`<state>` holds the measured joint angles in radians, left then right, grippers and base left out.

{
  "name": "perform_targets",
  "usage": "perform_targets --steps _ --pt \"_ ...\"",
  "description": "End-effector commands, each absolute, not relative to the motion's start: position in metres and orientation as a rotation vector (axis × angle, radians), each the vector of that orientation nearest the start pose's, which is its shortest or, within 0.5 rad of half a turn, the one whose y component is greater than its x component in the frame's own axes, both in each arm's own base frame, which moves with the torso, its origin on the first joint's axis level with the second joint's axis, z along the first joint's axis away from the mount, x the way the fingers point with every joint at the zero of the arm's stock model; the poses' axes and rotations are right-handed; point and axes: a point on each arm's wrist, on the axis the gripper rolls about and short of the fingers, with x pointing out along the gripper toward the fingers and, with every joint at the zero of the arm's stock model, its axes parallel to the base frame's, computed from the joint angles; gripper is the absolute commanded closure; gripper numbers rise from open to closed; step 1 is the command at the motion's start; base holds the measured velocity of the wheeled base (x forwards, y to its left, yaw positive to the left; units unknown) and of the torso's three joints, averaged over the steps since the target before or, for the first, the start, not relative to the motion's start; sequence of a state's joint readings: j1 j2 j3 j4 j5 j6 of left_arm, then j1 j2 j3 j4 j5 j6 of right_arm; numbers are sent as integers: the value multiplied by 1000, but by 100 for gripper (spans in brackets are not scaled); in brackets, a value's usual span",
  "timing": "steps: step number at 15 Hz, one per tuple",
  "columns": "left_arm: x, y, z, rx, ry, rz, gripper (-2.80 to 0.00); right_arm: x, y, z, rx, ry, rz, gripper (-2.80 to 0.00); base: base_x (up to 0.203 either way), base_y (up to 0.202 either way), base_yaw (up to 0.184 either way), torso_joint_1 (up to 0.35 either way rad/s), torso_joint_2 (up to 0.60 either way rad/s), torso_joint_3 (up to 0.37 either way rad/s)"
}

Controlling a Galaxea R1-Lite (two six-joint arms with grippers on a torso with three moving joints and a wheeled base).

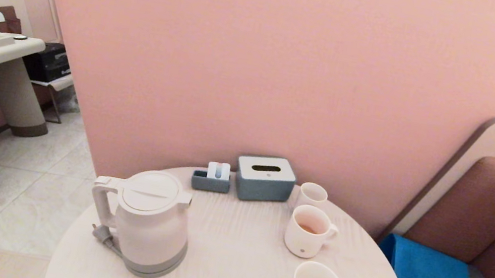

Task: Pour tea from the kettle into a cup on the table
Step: Pick up the kettle

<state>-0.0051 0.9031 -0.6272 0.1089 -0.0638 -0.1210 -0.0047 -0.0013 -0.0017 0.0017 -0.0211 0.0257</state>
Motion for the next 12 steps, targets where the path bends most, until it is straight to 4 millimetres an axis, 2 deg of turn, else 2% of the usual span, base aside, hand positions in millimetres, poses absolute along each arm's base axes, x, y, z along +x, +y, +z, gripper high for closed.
perform_targets --steps 1,3,4,9,12 --pt "165 -2 201 -146 510 -33 0 -23 0 76 26 0 -26 0 0 0 0 0 0 0" --pt "203 -2 186 -154 480 -22 0 -23 0 76 26 -1 -26 0 0 0 0 0 0 0" --pt "215 -2 178 -156 448 -18 0 -23 0 76 26 -1 -26 0 0 0 0 0 0 0" --pt "205 -5 131 -165 399 -102 0 -23 0 76 26 -2 -26 0 0 0 0 0 0 0" --pt "184 -5 124 -167 391 -123 0 -23 0 76 26 0 -26 0 0 0 0 0 0 0"
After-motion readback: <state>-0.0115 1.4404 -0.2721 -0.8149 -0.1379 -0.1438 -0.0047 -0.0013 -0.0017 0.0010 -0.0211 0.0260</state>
